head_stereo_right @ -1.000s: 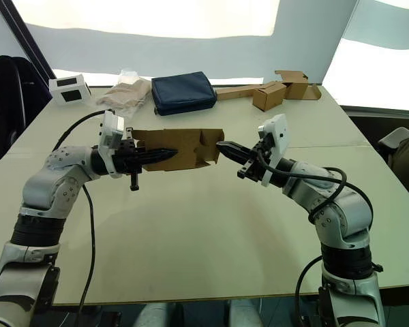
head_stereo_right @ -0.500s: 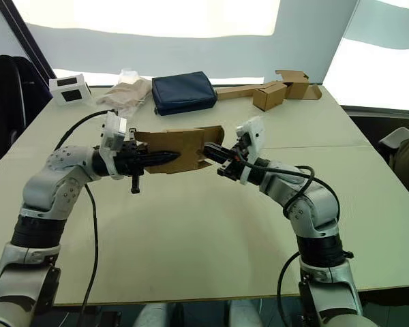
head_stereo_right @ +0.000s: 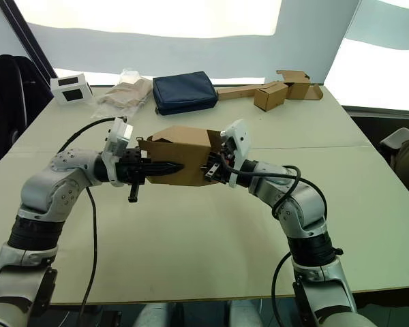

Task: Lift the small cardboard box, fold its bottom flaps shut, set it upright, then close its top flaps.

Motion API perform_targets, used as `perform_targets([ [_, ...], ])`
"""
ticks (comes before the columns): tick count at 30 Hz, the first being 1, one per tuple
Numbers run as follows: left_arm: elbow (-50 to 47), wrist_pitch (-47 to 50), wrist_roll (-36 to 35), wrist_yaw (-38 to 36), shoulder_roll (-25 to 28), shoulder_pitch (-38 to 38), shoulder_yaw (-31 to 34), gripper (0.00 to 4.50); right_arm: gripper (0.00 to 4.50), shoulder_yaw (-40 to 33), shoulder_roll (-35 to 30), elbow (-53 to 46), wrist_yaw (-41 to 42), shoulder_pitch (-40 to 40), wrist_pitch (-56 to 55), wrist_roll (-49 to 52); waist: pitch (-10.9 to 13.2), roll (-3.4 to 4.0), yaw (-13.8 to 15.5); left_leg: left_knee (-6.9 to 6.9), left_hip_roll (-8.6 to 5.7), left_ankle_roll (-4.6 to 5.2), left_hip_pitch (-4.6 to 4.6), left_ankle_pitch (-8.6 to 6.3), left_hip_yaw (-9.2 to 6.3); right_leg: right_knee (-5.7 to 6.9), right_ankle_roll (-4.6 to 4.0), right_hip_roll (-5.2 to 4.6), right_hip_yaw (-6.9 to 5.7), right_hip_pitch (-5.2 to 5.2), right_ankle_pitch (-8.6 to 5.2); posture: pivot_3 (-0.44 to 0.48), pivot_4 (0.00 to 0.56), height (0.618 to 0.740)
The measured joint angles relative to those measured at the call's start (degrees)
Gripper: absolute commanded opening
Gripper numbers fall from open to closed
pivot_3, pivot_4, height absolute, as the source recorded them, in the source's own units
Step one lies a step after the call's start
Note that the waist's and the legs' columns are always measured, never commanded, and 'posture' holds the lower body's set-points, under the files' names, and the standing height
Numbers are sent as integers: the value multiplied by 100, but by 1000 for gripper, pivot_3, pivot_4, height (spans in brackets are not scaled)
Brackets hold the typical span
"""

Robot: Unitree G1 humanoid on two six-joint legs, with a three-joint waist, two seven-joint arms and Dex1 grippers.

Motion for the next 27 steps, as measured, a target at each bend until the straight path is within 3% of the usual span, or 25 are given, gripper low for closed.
perform_targets([
  [6, 177, -78, -32, 118, -68, -99, 38, 8, 0, -74, -345, -275, 15, 118, 76, 5, 0, 0, 14, 0, -1, 0, -1, 0, -1, -1, 0, -1, 0, 0, 0, 0, 150, 740],
  [15, 424, -75, -63, 422, -91, -289, 255, 8, 0, -737, -911, -648, 76, 821, 350, 401, 0, 0, 6, 0, -1, 0, 0, 0, 0, -1, 0, 1, 0, 0, 0, 0, 150, 740],
  [20, 495, -73, -95, 463, -100, -442, 308, 8, 0, -819, -874, -460, 72, 1327, 270, 332, 0, -2, 8, 0, -2, 0, 0, 0, 1, -1, 0, 2, 1, 1, 0, 0, 150, 740],
  [27, 485, -20, -193, 470, -160, -466, 346, 8, 0, -603, -509, -73, 1, 1343, 16, 117, 0, -1, -7, 1, -1, 0, 2, 0, 0, 1, 0, 5, 2, 1, 0, 0, 150, 740],
])
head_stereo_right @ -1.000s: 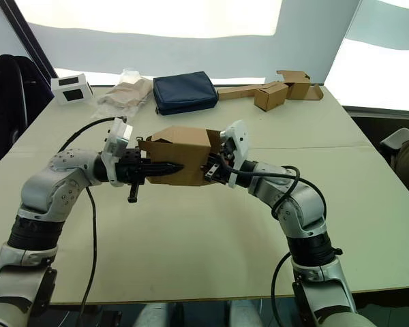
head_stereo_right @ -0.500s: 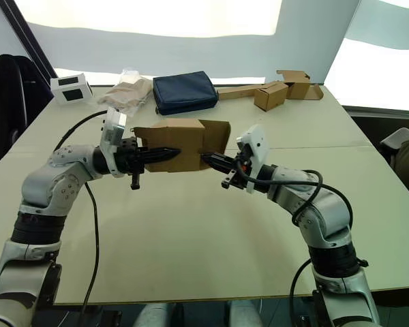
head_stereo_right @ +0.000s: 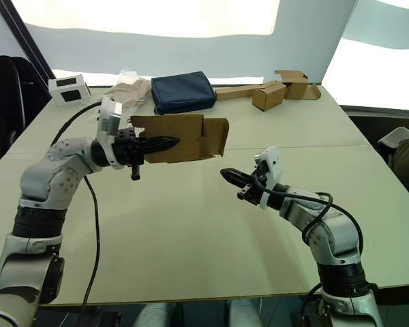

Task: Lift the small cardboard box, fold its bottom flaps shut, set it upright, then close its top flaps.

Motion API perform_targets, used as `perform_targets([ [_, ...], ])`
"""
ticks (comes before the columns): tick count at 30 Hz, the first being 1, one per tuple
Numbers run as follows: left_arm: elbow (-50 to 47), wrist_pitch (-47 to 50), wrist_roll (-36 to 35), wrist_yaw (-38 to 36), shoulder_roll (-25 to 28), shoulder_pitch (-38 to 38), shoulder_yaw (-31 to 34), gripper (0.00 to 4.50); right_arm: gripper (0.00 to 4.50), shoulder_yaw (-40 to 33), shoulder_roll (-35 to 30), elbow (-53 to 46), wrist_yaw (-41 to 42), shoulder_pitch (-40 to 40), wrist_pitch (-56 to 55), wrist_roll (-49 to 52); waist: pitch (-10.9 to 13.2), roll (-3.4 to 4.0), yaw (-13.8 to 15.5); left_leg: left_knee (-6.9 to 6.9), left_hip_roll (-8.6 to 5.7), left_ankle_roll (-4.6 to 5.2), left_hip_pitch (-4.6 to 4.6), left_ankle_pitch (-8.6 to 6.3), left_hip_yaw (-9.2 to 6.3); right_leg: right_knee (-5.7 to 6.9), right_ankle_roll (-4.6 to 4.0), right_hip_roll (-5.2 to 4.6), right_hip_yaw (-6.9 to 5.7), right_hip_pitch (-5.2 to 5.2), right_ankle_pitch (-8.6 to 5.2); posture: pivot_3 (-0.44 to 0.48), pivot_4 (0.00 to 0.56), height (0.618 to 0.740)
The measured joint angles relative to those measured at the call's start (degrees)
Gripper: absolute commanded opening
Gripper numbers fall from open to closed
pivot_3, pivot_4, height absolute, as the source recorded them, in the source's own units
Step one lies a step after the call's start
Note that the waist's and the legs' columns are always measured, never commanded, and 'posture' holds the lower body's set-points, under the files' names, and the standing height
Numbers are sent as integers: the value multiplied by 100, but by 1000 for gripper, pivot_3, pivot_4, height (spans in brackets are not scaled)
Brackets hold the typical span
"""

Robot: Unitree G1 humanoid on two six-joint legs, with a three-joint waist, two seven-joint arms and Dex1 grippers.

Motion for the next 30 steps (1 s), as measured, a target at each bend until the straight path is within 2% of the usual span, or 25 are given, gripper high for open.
perform_targets([
  [17, -278, 444, -283, 113, 1, 36, 49, 8, 0, 68, 307, 477, 59, -690, -247, -145, 0, 0, 3, 0, 0, 0, -1, 0, 0, 0, 1, -2, 0, 0, 0, 0, 150, 740],
  [30, -198, 1021, -772, 315, -33, 35, 314, 8, 0, 213, 487, -101, 45, -828, 201, 341, 0, 0, 8, 0, 0, 0, -1, 0, -2, 0, 1, -4, -1, 0, 1, 0, 150, 740],
])
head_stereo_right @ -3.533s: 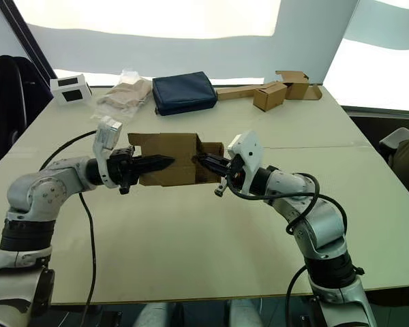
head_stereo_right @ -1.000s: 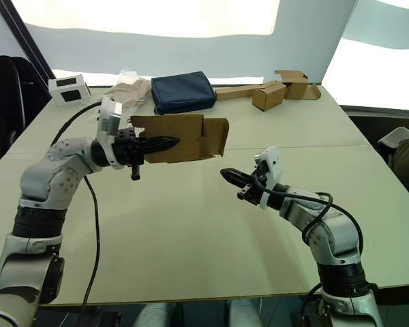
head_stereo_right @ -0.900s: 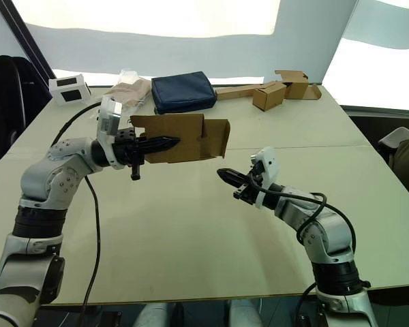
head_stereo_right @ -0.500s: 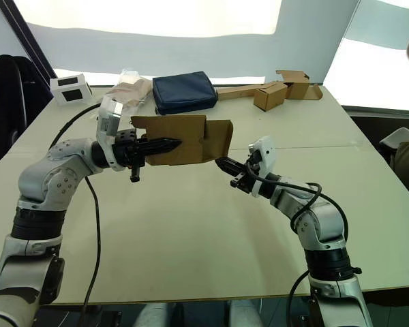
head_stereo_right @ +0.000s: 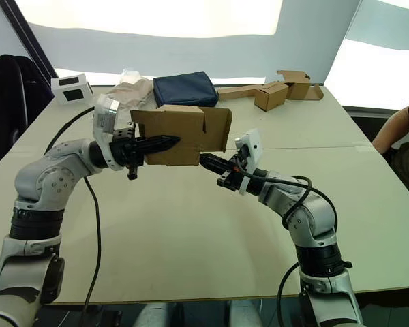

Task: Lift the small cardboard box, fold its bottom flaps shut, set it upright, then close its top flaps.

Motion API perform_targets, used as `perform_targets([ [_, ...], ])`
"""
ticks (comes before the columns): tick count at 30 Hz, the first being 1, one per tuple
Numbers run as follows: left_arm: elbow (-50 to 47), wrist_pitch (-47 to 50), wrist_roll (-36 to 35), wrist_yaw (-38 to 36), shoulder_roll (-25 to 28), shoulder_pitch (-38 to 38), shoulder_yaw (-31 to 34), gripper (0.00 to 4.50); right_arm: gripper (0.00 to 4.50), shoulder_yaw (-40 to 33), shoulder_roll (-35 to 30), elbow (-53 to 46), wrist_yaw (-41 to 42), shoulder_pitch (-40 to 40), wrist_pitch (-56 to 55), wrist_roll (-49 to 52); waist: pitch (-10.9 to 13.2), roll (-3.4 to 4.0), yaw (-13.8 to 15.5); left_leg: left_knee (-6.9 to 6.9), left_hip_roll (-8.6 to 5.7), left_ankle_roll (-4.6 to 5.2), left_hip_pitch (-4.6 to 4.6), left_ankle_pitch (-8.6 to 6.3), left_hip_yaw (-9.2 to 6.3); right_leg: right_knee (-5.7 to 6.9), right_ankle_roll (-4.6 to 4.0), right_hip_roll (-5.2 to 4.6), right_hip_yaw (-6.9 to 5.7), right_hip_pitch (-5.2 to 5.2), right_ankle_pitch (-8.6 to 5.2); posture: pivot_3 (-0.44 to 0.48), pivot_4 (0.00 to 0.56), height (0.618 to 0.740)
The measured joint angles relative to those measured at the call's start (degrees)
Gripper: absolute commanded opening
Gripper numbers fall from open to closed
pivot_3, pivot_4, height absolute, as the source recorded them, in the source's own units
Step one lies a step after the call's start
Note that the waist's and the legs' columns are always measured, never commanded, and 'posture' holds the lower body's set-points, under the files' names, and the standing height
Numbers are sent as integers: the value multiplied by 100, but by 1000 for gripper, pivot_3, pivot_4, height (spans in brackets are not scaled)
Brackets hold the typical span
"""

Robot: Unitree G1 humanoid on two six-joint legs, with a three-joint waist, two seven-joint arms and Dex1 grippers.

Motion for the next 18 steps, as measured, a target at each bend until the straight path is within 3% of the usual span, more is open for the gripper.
perform_targets([
  [18, 577, 961, -804, 215, -104, -106, 487, 8, 0, -96, -148, -570, -47, -23, 583, 656, 0, 0, -1, 0, 0, 0, 0, 0, -1, 0, 0, 0, -1, 0, 0, 0, 150, 740],
])
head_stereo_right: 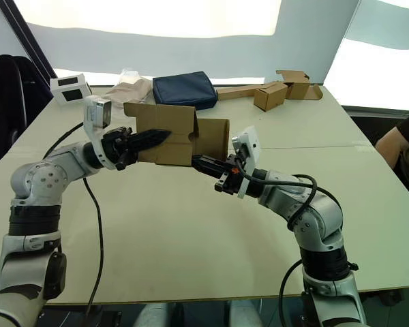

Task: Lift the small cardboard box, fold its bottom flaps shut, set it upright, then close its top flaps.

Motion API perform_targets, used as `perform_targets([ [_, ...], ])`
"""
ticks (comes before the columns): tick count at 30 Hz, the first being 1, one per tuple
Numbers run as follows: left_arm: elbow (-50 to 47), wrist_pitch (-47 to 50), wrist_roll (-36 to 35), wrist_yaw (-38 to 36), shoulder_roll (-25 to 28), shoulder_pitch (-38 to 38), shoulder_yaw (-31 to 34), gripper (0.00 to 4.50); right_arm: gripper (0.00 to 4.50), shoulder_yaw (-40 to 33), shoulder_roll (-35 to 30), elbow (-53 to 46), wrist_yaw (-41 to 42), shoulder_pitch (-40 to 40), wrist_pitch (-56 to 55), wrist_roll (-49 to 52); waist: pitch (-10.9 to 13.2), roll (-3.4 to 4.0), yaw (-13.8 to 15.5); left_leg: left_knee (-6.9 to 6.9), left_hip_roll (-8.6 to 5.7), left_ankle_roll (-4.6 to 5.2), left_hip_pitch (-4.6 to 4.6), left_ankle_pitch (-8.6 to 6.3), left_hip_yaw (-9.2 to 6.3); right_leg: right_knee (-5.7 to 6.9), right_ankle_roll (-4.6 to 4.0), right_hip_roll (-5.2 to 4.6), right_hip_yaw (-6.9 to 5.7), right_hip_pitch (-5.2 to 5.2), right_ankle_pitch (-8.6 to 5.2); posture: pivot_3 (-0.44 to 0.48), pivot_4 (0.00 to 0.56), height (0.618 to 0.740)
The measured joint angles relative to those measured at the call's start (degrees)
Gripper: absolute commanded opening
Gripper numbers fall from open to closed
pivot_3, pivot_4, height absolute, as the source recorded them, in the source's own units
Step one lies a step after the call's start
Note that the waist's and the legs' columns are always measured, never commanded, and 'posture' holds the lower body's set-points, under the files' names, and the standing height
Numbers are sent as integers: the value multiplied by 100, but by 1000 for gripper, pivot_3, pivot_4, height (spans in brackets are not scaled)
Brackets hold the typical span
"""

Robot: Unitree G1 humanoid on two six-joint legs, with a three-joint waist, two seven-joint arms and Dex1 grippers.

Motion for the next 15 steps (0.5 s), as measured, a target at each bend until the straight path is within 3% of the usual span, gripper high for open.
perform_targets([
  [15, -75, 397, -361, 324, -91, -6, 182, 8, 0, -30, -43, -52, -85, 0, 48, 166, 0, 0, 0, 0, 0, 0, 0, 0, 0, 0, 0, -1, 0, 0, 0, 0, 150, 740],
])
